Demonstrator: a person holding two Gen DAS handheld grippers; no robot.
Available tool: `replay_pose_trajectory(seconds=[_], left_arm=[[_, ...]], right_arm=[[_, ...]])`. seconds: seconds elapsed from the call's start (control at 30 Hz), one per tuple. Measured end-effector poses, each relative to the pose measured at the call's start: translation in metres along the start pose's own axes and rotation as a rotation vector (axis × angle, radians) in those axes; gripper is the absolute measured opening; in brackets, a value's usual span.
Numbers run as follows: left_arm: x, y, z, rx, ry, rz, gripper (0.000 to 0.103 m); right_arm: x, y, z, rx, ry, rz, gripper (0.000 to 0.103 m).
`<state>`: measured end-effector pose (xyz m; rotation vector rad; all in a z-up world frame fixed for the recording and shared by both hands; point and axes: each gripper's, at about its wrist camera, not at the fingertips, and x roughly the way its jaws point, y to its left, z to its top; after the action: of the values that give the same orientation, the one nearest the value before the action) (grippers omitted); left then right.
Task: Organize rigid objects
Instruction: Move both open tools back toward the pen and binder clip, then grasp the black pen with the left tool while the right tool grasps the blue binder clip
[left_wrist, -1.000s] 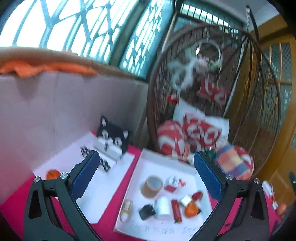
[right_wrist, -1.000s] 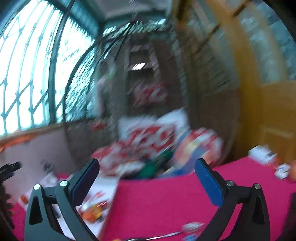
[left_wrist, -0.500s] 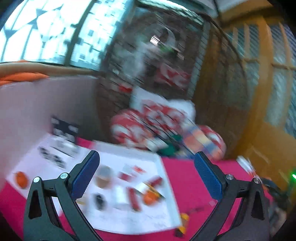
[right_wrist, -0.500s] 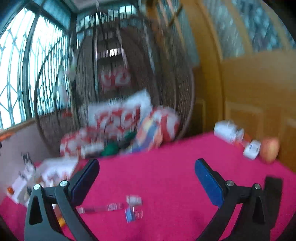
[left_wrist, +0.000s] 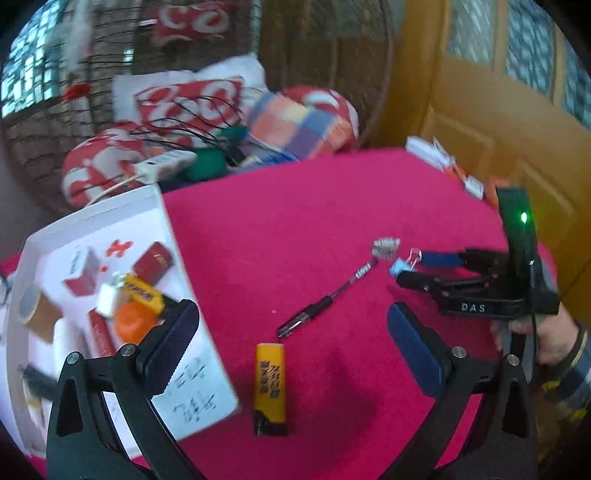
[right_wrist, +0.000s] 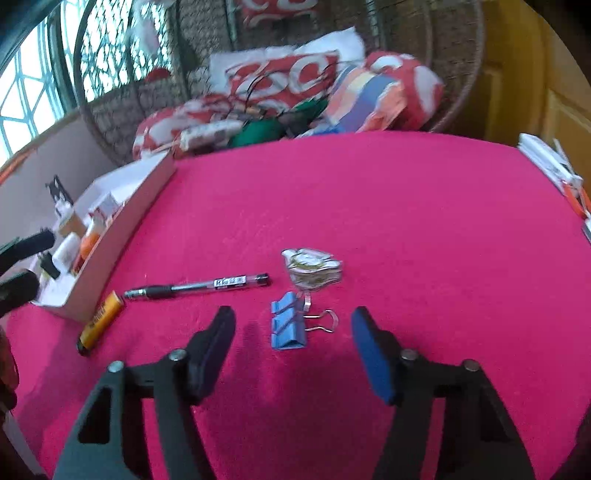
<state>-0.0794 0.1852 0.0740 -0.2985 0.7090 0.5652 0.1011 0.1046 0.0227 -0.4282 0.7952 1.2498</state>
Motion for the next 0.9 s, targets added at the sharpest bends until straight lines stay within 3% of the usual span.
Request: replay_pose_trajectory(seconds=[0.1,0.13,0.17,0.37,0.5,0.57,0.7,0.9], left_arm=[[0.018,-0.010,0.003,0.042,0.040,-0.019,0.103],[0.024,-0.013,0.005,0.052,0.052,-0.023,0.103],[0.029,-0.018,0.006,0.068,0.062,-0.025,0.103],[0.060,-0.048,0.011,0.175,0.118,-0.025,0.101],[0.080,-0.058,0.012,0.209,0.156,-0.036,0.092],[0.092,-0.061,0.014,0.216,0.178,-0.036,0.080],[0.113,-0.059,0.013,0.240,0.231,-0.016,0.080],[0.116,-0.051,0.013,0.189,0.222,-0.044,0.080]], right_arm=[[0.004,0.003,-0.002,-0.057,0.004,-0.046,0.051],[0.005,0.004,-0.003,-0.072,0.006,-0.052,0.041],[0.004,0.004,-0.004,-0.087,0.008,-0.056,0.040],[-0.011,-0.014,-0.017,-0.045,0.000,0.004,0.040],[-0.025,-0.036,-0.028,0.043,-0.016,0.036,0.040],[-0.029,-0.047,-0.032,0.094,-0.026,0.078,0.040],[-0.031,-0.055,-0.034,0.141,-0.033,0.124,0.040],[-0.031,-0.054,-0.033,0.145,-0.032,0.131,0.040]])
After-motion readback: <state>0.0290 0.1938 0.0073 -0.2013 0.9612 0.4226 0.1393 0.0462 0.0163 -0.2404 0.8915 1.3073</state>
